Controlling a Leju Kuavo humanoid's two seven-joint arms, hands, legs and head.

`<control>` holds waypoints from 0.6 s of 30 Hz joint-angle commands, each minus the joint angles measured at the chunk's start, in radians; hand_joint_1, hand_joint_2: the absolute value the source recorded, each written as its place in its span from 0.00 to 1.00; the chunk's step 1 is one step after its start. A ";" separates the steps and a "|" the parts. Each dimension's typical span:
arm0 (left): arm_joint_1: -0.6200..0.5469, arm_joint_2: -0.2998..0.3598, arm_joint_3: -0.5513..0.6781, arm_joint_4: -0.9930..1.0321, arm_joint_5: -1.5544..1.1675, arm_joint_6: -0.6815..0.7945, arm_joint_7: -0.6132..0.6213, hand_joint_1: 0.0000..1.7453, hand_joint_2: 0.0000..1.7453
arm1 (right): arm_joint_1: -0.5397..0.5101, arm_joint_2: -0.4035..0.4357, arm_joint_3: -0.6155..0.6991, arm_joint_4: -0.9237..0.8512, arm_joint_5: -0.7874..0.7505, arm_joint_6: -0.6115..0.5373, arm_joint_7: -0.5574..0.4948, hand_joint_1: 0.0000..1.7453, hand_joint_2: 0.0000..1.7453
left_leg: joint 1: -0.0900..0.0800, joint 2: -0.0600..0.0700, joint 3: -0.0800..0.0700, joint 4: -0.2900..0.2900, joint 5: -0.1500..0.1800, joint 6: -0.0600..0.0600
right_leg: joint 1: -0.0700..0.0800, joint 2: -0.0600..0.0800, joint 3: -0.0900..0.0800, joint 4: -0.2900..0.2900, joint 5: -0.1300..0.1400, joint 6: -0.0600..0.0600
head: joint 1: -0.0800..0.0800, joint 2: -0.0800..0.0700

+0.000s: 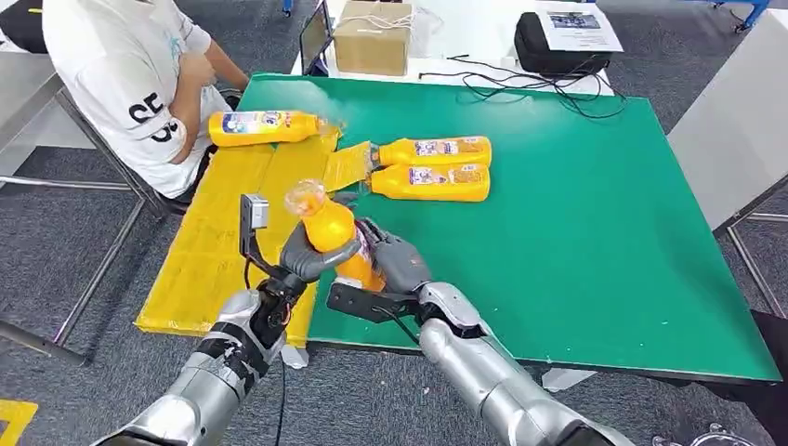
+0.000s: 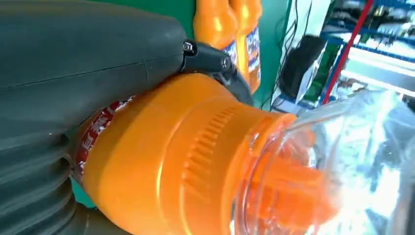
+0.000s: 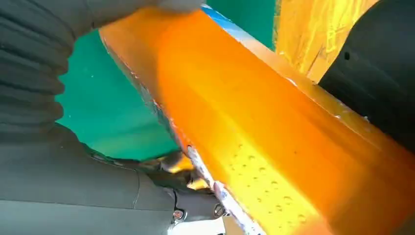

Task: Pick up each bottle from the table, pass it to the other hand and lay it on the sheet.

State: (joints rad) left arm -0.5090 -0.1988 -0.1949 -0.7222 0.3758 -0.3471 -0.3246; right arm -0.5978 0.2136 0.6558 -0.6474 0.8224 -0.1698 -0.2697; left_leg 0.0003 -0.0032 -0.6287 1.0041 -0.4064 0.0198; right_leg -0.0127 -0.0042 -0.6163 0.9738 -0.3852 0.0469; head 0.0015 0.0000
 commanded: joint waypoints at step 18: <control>-0.006 0.020 0.126 -0.115 0.007 0.131 -0.062 1.00 1.00 | 0.078 -0.033 -0.225 -0.167 -0.232 -0.058 -0.030 0.00 1.00 | 0.001 0.000 0.004 0.001 -0.003 -0.001 | 0.001 0.000 0.005 0.001 -0.003 -0.002 | 0.000 0.000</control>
State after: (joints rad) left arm -0.4742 -0.2098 -0.0904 -0.8404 0.4283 -0.2582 -0.3636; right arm -0.5260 0.2022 0.5130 -0.7474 0.6263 -0.2255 -0.2896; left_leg 0.0003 -0.0035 -0.6291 1.0040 -0.4064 0.0198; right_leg -0.0126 -0.0043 -0.6162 0.9738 -0.3853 0.0469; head 0.0015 0.0000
